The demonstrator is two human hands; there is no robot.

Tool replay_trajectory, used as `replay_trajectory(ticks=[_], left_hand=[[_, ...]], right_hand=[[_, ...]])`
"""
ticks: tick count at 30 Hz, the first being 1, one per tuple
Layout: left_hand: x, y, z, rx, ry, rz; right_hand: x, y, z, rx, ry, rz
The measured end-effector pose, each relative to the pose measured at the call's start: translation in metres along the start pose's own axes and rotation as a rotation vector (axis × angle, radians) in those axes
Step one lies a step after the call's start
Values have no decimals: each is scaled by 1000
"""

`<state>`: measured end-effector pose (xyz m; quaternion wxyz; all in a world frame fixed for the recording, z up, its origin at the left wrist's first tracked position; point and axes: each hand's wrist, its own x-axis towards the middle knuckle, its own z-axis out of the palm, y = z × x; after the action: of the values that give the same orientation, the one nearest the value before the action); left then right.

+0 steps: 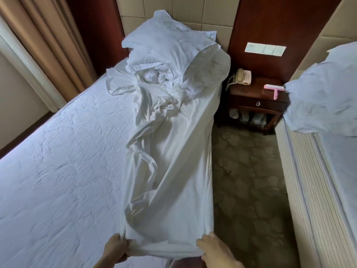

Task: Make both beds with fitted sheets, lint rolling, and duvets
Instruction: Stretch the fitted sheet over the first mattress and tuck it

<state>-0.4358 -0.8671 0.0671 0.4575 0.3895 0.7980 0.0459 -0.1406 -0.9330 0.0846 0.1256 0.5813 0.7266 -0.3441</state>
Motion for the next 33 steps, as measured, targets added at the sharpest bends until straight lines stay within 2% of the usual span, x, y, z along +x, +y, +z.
replay_trajectory(ticks=[1,3,5,8,12,15,21,26,33], left_hand=[[-11,-13,4,-31,-10,1],[-33,-48,14,-55,-53,-8],[-49,-79,18,-71,-61,-21],[-66,-121,23,-36,-129,-34],[-74,-161,29,87,-208,-138],[-66,-185,21,231,-245,-204],[-52,-179,-13,234,-250,-174],[-16,-170,-33,211,-249,-43],[82,-182,-68,232,-305,69]], right_hand=[[-13,2,10,-91,133,34],[-39,-3,40,-120,148,167],[-57,-7,69,-70,36,239],[-80,-21,91,-71,59,260],[-81,-44,109,24,-14,289],[-79,-60,120,62,-137,296],[-49,-82,136,209,-192,324],[20,-107,132,426,-43,403],[179,-134,104,834,362,575]])
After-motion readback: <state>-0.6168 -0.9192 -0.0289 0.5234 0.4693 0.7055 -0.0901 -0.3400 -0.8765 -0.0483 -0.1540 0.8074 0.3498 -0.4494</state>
